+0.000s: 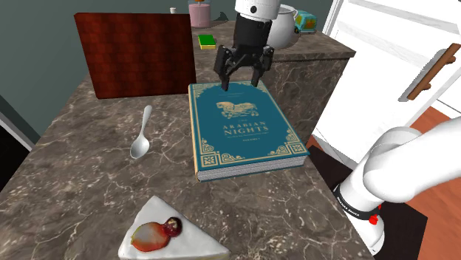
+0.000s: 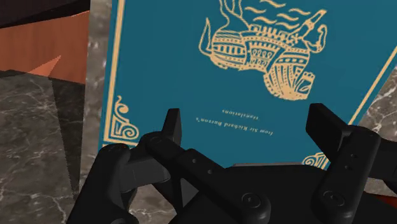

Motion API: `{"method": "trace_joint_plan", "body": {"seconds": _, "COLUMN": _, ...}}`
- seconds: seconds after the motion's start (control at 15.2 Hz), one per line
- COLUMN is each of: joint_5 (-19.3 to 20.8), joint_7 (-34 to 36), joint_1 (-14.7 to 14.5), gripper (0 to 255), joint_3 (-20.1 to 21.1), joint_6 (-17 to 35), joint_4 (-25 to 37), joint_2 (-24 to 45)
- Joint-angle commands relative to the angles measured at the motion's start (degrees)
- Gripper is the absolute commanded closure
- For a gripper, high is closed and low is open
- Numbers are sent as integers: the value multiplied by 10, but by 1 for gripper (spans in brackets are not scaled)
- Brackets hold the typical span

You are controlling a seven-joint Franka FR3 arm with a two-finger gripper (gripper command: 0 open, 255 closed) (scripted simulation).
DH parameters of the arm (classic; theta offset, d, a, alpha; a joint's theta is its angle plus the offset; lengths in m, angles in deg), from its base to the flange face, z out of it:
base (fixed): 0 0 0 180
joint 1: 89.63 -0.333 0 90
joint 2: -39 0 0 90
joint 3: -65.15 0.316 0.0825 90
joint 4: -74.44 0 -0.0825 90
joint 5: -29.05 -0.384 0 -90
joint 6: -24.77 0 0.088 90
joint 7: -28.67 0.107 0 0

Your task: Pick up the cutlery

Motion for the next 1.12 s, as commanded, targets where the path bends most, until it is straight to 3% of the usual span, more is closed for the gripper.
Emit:
{"method": "trace_joint_plan", "body": {"seconds": 0.0, "joint_5": -5, "joint_7": 43, "joint_1": 0, "gripper": 0, "joint_3": 24, "joint_6": 9, "joint_4": 26, "joint_2": 35}}
{"method": "trace_joint_plan", "body": {"seconds": 0.33, "joint_5": 2, "joint_7": 149, "joint_1": 0, "gripper": 0, "joint_3": 80, "joint_6": 22, "joint_4": 106, "joint_2": 130}}
{"method": "trace_joint_plan", "body": {"seconds": 0.66, "joint_5": 37, "joint_7": 261, "joint_1": -12, "gripper": 0, "joint_3": 128, "joint_6": 28, "joint_4": 209, "joint_2": 245}}
{"method": "trace_joint_plan", "body": {"seconds": 1.06, "joint_5": 112, "joint_7": 394, "joint_1": -64, "gripper": 0, "joint_3": 157, "joint_6": 10, "joint_4": 375, "joint_2": 408}}
